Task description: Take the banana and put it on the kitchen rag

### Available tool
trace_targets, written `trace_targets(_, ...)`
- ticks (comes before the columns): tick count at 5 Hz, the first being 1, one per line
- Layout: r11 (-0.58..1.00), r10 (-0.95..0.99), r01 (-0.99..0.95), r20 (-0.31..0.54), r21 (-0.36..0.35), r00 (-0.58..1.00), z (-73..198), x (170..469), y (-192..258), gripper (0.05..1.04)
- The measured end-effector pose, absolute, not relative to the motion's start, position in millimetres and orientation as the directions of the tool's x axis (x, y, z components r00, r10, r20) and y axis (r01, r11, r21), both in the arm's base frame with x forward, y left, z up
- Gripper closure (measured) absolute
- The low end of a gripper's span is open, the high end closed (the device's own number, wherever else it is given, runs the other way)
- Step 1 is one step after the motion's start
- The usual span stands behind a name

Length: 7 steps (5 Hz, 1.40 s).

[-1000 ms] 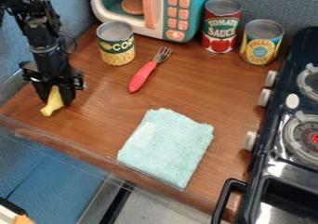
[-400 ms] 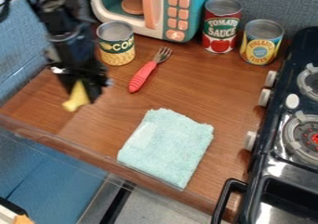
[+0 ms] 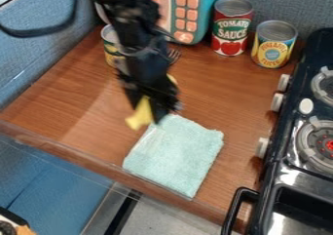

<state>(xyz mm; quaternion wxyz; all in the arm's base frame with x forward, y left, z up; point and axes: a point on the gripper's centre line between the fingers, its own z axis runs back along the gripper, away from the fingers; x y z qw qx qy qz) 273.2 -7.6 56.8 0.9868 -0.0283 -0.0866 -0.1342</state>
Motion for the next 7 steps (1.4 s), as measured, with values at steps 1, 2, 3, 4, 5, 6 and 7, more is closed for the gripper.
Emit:
trace_targets(1, 0.947, -0.301, 0.313, 0.141, -0.076, 0.943, 42, 270, -32, 0.556)
trace_targets(2, 0.946, -0.301, 0.311, 0.109, -0.087, 0.947, 34, 265, -38, 0.556)
trace_targets(3, 0.950, -0.293, 0.299, 0.075, -0.093, 0.953, 27, 254, -41, 0.556)
trace_targets(4, 0.948, -0.302, 0.304, 0.042, -0.091, 0.952, 22, 243, -46, 0.482)
trace_targets(5, 0.950, -0.296, 0.298, 0.033, -0.089, 0.955, 21, 241, -46, 0.178)
trace_targets(6, 0.952, -0.293, 0.293, 0.016, -0.084, 0.956, 22, 239, -45, 0.073)
trace_targets(7, 0.958, -0.267, 0.278, 0.129, -0.076, 0.955, 61, 250, -47, 0.078)
